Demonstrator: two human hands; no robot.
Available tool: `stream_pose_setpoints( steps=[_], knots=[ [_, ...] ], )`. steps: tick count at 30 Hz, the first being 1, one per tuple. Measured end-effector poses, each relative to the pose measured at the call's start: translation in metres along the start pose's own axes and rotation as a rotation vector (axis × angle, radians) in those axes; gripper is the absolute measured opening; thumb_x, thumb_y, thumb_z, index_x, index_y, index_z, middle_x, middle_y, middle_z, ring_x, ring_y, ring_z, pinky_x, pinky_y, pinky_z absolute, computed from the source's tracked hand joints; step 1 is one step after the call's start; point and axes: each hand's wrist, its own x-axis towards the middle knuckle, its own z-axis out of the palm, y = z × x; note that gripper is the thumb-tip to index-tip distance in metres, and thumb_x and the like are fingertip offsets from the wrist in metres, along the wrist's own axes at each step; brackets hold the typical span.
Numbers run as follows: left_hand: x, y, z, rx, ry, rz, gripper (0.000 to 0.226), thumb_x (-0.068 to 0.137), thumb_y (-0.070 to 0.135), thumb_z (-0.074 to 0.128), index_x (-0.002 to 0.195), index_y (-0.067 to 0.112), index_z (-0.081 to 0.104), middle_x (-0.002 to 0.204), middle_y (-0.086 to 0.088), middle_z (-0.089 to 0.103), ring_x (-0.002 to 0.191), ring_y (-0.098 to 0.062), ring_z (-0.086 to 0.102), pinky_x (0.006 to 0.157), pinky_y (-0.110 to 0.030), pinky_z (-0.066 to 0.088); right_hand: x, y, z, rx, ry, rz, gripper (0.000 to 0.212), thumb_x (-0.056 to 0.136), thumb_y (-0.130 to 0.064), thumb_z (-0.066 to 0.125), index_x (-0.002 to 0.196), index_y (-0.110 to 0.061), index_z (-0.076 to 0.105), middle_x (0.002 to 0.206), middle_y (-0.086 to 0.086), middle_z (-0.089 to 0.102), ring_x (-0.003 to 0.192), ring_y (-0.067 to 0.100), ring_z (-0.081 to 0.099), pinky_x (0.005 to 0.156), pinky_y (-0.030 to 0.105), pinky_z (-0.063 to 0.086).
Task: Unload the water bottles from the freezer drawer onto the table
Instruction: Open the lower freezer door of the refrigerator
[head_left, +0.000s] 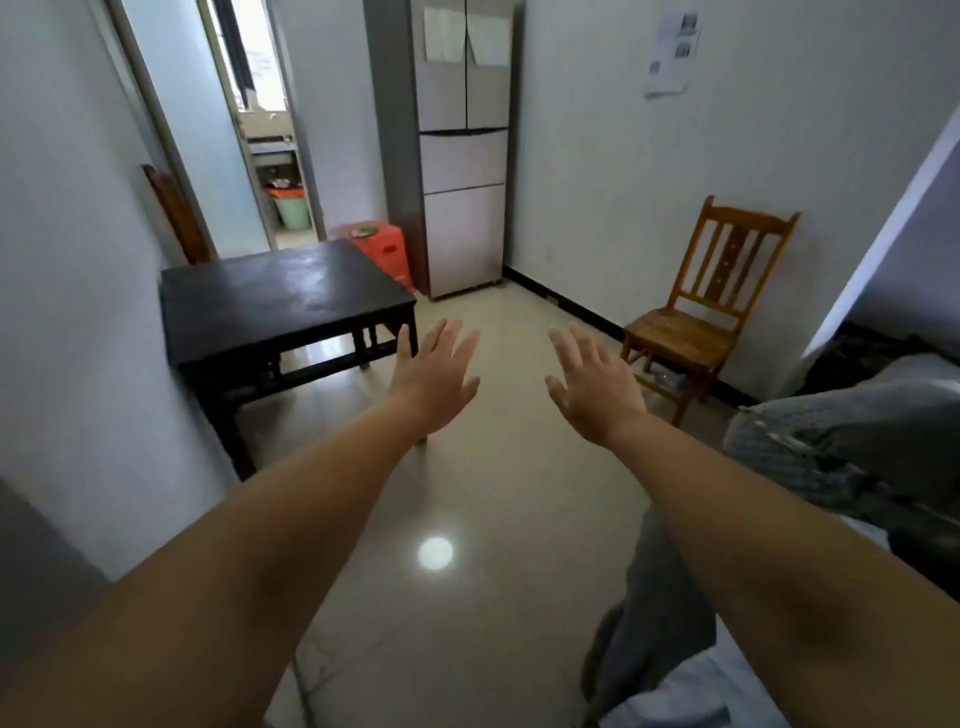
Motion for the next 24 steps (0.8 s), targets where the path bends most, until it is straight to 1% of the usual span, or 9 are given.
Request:
stream_pose_setpoints(
  steps=[4,9,11,13,16,20,24],
  knots=[
    [0.004,-0.004,0.024,0.043,-0.065,0.008,0.065,0.098,0.044,0.036,0.153,0.022,0.008,0.161,-0.005,0.007,0.149,-0.022,0.003,0.118,-0.056,0.003,0.010,0.000,0.028,0.046,-0.114,0.053,0.063,0.101,-0.042,0.030,0.153,-0.023,0.001,0.161,0.009,0.008,0.147,0.029,0.015,0.114,0.046,0.029],
    [0.040,-0.029,0.053,0.048,-0.132,-0.013,0.063,0.099,0.043,0.035,0.153,0.023,0.008,0.161,-0.005,0.006,0.149,-0.022,0.003,0.117,-0.054,0.002,0.050,0.002,0.066,0.053,-0.231,0.076,0.061,0.101,-0.041,0.029,0.153,-0.023,0.002,0.161,0.009,0.008,0.147,0.029,0.016,0.112,0.047,0.030],
    [0.061,-0.039,0.063,0.020,-0.157,-0.048,0.063,0.099,0.043,0.034,0.152,0.023,0.008,0.161,-0.005,0.006,0.149,-0.022,0.002,0.117,-0.054,0.001,0.074,0.004,0.079,0.057,-0.293,0.094,0.061,0.102,-0.042,0.028,0.153,-0.023,0.003,0.161,0.008,0.011,0.146,0.029,0.017,0.111,0.047,0.031],
    [0.094,-0.052,0.073,-0.072,-0.163,-0.114,0.062,0.099,0.043,0.035,0.152,0.024,0.010,0.161,-0.005,0.006,0.150,-0.022,0.000,0.117,-0.053,0.000,0.109,0.007,0.092,0.068,-0.339,0.113,0.061,0.101,-0.043,0.028,0.153,-0.023,0.004,0.160,0.009,0.013,0.145,0.029,0.019,0.111,0.047,0.032],
    [0.142,-0.068,0.085,-0.151,-0.175,-0.152,0.064,0.098,0.045,0.037,0.152,0.022,0.011,0.161,-0.006,0.008,0.149,-0.023,0.001,0.118,-0.055,0.001,0.158,0.011,0.102,0.082,-0.362,0.154,0.060,0.102,-0.044,0.027,0.153,-0.022,0.006,0.158,0.010,0.016,0.143,0.031,0.023,0.109,0.047,0.033],
    [0.209,-0.093,0.098,-0.169,-0.237,-0.096,0.070,0.095,0.049,0.042,0.152,0.023,0.010,0.161,-0.005,0.007,0.149,-0.024,0.002,0.118,-0.057,0.001,0.224,0.016,0.110,0.088,-0.370,0.201,0.059,0.102,-0.043,0.028,0.153,-0.022,0.008,0.157,0.010,0.020,0.141,0.031,0.026,0.105,0.047,0.036],
    [0.272,-0.114,0.105,-0.216,-0.234,-0.094,0.071,0.093,0.049,0.046,0.151,0.022,0.015,0.160,-0.006,0.011,0.148,-0.027,0.007,0.116,-0.060,0.005,0.283,0.025,0.121,0.101,-0.378,0.233,0.058,0.102,-0.043,0.028,0.152,-0.020,0.011,0.154,0.011,0.024,0.138,0.032,0.031,0.102,0.046,0.038]
  ],
)
